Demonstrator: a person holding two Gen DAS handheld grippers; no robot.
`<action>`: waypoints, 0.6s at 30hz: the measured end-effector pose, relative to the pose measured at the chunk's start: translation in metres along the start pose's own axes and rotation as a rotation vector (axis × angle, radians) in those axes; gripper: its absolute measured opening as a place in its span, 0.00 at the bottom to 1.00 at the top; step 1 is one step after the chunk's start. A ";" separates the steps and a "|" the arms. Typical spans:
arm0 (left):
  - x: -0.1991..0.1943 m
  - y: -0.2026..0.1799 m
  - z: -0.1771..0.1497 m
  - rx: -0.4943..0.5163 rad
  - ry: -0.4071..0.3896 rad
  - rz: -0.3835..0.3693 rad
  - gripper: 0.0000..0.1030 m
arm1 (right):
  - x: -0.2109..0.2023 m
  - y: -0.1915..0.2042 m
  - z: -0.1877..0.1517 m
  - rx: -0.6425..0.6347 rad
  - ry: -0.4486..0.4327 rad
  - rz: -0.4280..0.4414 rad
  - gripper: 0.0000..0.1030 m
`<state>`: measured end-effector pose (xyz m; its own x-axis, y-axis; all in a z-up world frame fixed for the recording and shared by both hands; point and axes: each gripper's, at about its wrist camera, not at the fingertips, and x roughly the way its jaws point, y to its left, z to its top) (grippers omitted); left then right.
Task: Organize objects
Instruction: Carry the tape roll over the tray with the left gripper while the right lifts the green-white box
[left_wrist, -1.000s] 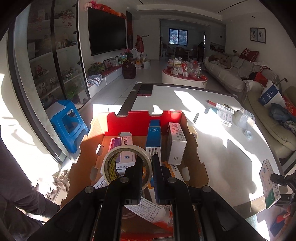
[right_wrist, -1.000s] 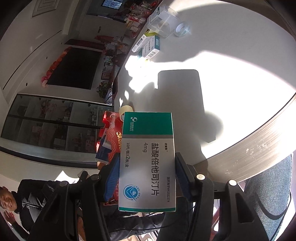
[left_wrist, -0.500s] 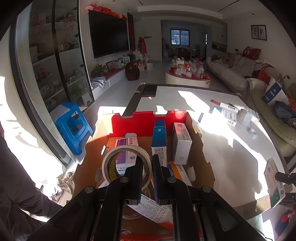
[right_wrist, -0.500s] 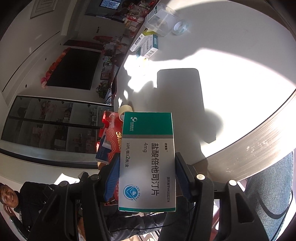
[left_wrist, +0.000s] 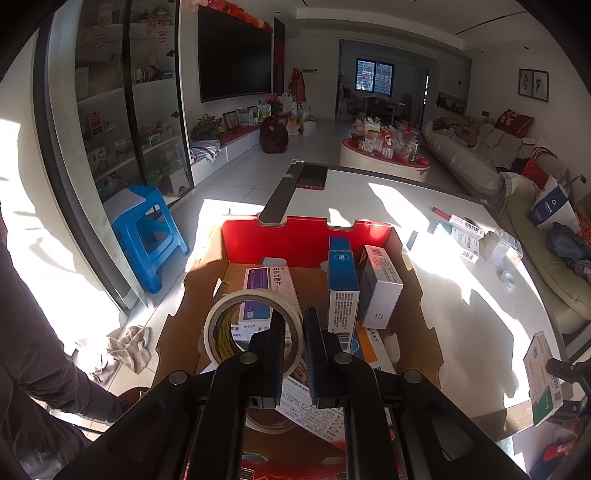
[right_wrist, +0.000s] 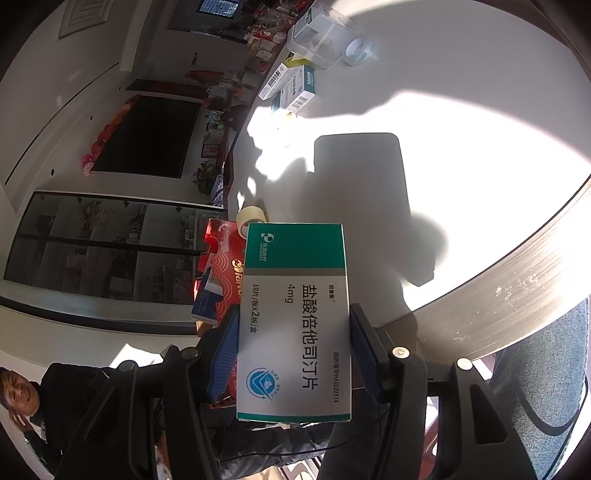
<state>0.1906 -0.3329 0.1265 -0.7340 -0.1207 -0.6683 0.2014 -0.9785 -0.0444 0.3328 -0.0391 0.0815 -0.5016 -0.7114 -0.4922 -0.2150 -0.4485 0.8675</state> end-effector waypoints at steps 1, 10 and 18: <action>0.000 0.003 -0.001 -0.008 0.002 -0.003 0.09 | 0.002 0.001 -0.001 0.002 0.008 0.012 0.55; -0.001 0.007 -0.010 -0.029 0.015 -0.027 0.09 | 0.041 0.036 -0.013 -0.006 0.174 0.269 0.55; -0.002 0.013 -0.008 -0.063 0.003 -0.050 0.09 | 0.072 0.069 -0.024 -0.035 0.289 0.360 0.55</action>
<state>0.2001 -0.3444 0.1219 -0.7425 -0.0712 -0.6661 0.2050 -0.9708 -0.1248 0.3022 -0.1341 0.1046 -0.2839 -0.9447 -0.1645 -0.0389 -0.1600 0.9863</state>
